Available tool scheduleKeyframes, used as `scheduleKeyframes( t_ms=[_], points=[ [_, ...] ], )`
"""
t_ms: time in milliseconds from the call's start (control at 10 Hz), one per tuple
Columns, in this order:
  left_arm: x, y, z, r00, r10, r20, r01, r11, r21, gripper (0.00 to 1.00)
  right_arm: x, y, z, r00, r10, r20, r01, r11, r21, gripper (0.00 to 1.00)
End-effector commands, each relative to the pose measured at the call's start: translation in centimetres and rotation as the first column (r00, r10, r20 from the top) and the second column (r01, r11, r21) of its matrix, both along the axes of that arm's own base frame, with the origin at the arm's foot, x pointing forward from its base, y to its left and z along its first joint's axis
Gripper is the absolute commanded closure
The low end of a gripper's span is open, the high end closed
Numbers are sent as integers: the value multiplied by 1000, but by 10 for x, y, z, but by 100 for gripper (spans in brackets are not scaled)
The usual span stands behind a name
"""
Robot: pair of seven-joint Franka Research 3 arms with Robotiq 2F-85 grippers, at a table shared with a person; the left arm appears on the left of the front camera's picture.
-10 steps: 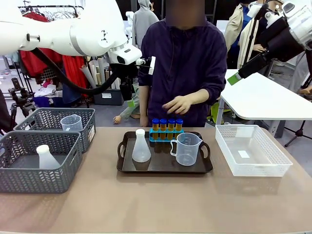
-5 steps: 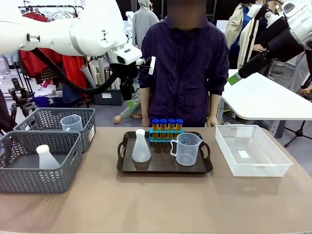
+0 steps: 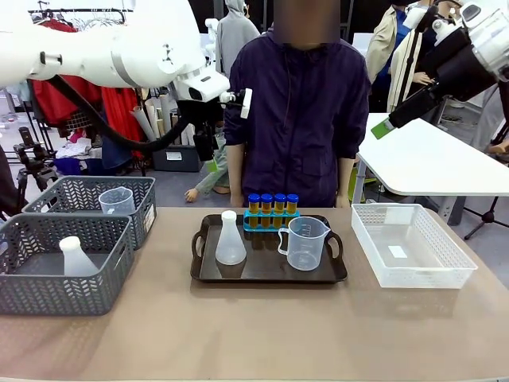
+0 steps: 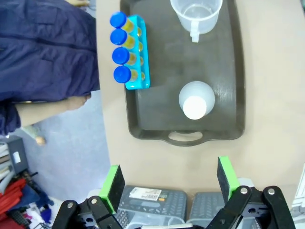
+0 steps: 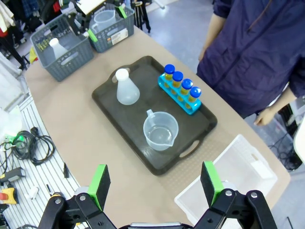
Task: Prepare the laboratory tools.
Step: Pick up one Small flask and place it on the Handle tray.
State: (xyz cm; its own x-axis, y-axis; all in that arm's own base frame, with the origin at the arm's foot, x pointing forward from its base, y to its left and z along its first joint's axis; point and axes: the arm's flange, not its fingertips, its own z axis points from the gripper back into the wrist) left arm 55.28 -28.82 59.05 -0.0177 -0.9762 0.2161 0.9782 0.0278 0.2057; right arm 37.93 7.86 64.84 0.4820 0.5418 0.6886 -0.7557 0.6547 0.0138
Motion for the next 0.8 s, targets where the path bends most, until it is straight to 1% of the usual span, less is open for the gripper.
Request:
scheduleKeyframes(
  t_ms=[0,100,300,400,600,700],
  points=[
    [-8,29,38,999,42,-28,-44,997,-56,0,0,-1,1,1000,13,1,-13,1000,21,0],
    [-13,44,58,997,68,-26,-70,994,-83,0,0,-1,1,1000,13,1,-13,1000,21,0],
    [-19,73,89,991,136,-7,-136,985,-106,0,0,-1,1,1000,13,1,-13,1000,21,0],
    [-23,87,101,983,182,21,-179,979,-98,0,0,-1,1,1000,13,1,-13,1000,21,0],
    [-27,124,126,965,262,8,-260,960,-101,0,0,-1,1,1000,13,1,-13,1000,21,0],
    [-29,137,133,958,286,-3,-284,951,-125,0,0,-1,1,1000,13,1,-13,1000,21,0]
  ],
)
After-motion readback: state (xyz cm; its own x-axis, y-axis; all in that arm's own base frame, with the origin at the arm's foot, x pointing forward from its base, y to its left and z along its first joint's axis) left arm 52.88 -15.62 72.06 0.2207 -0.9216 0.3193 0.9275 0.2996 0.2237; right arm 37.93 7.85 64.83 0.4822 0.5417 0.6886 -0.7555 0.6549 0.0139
